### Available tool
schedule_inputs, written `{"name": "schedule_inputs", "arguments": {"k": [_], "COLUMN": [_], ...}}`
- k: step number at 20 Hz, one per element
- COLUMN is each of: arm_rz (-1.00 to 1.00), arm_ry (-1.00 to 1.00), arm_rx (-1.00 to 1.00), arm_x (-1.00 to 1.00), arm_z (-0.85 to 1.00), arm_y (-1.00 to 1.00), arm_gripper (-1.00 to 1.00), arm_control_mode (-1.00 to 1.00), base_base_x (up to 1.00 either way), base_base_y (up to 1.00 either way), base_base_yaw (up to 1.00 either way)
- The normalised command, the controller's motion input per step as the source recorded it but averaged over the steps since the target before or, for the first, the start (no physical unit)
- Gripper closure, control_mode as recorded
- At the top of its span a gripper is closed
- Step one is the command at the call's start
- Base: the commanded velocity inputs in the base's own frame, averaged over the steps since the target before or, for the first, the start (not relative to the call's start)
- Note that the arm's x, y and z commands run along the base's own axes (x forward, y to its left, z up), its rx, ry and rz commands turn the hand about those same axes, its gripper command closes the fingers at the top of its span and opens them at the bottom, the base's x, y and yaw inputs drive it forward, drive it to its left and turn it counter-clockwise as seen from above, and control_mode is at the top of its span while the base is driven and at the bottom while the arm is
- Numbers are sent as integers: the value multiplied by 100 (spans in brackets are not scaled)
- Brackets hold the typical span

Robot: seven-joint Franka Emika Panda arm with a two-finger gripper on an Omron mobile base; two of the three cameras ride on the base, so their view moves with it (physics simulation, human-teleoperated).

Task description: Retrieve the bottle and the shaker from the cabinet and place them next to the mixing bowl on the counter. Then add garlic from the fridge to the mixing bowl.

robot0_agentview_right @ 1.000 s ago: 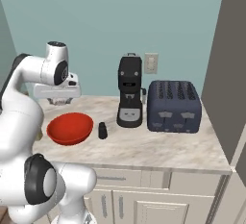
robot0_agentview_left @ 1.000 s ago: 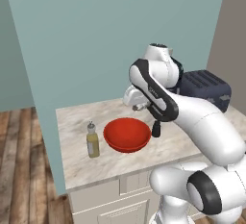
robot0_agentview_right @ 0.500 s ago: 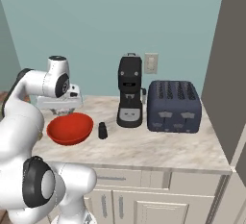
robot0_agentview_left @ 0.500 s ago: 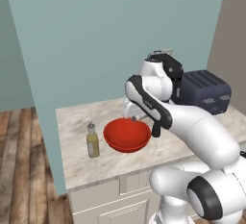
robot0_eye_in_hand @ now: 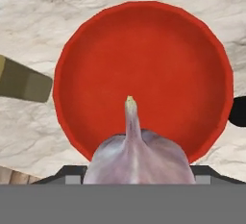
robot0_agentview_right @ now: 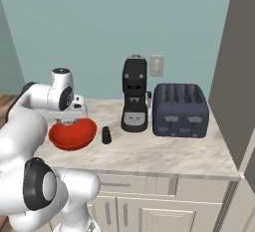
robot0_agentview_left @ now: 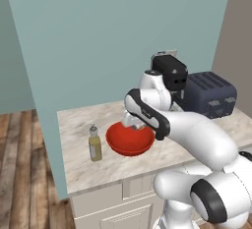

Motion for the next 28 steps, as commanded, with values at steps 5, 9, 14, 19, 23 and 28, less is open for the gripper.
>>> {"name": "schedule_inputs", "arguments": {"k": [5,9,14,19,23,28], "arm_rz": [-2,0,0,0,0,0], "arm_ry": [0,0,0,0,2,0], "arm_rx": [0,-1,-1,0,0,0], "arm_x": [27,20,7,0,0,0], "arm_z": [-28,-31,-26,-20,-38,-31], "arm_y": [9,6,8,2,1,3], "arm_gripper": [100,100,100,100,100,100], "arm_control_mode": [-100,-100,-100,-100,-100,-100], "base_base_x": [0,0,0,0,0,0], "base_base_y": [0,0,0,0,0,0], "base_base_yaw": [0,0,0,0,0,0]}}
